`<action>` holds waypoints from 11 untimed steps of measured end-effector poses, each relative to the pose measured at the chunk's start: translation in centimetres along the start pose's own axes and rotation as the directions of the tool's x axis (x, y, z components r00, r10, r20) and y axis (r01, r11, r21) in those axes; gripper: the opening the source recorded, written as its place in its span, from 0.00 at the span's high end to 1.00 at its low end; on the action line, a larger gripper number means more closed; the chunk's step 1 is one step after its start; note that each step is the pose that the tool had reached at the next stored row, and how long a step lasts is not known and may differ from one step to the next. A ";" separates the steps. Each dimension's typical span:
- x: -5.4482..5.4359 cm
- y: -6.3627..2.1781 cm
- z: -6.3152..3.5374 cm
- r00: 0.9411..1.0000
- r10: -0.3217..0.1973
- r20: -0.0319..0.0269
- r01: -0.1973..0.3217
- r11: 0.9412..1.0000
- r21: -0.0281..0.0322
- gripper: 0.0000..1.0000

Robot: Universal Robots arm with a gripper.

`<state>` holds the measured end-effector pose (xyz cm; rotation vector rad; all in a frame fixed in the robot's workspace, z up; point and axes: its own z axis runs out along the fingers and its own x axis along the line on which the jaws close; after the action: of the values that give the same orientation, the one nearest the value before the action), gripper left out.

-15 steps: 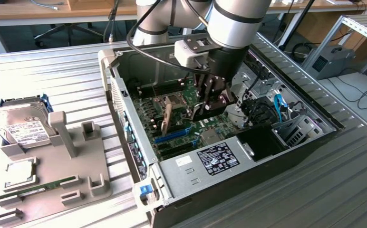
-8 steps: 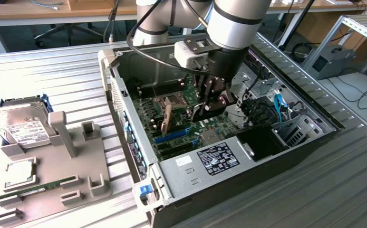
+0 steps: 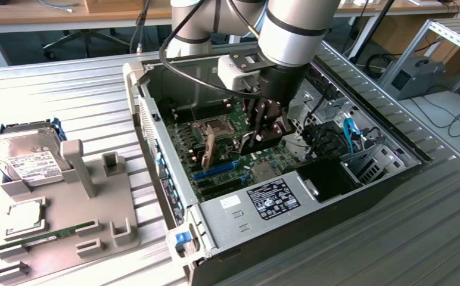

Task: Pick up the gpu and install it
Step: 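Insert the gpu into the slot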

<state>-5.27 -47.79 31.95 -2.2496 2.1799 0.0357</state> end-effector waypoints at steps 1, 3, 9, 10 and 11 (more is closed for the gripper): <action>0.0 0.00 0.02 1.000 0.000 0.000 0.000 1.000 0.000 0.74; 0.0 0.00 0.07 1.000 0.000 0.000 0.000 1.000 0.000 0.74; 0.0 0.00 0.44 1.000 0.000 0.000 0.000 1.000 0.000 0.74; 0.0 0.00 0.45 1.000 0.000 0.000 0.000 1.000 0.000 0.74; 0.0 -0.01 0.97 1.000 0.000 0.000 0.000 1.000 0.000 0.74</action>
<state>-5.27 -47.79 30.98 -2.2495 2.1799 0.0357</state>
